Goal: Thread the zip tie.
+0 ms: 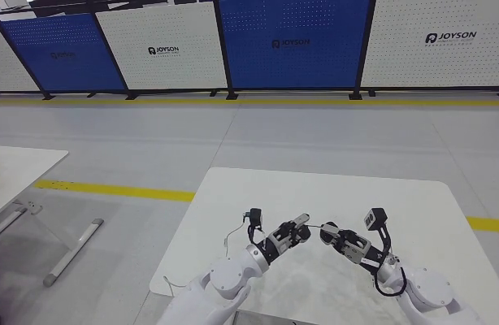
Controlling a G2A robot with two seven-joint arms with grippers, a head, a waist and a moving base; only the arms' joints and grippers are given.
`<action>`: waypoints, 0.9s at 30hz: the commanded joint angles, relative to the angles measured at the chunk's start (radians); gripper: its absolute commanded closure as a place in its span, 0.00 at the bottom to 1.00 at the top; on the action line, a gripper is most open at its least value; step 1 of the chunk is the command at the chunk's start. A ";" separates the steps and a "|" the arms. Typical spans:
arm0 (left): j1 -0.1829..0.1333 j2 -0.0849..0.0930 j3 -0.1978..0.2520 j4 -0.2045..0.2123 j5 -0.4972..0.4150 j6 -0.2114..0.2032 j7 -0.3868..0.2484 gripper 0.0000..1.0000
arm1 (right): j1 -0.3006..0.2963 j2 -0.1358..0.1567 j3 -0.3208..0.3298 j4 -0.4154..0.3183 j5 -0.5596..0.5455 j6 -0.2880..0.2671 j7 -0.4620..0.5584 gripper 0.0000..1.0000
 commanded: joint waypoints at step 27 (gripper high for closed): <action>-0.006 -0.004 0.006 -0.010 -0.025 0.015 -0.039 0.70 | 0.000 0.000 0.000 0.000 0.000 0.000 0.000 1.00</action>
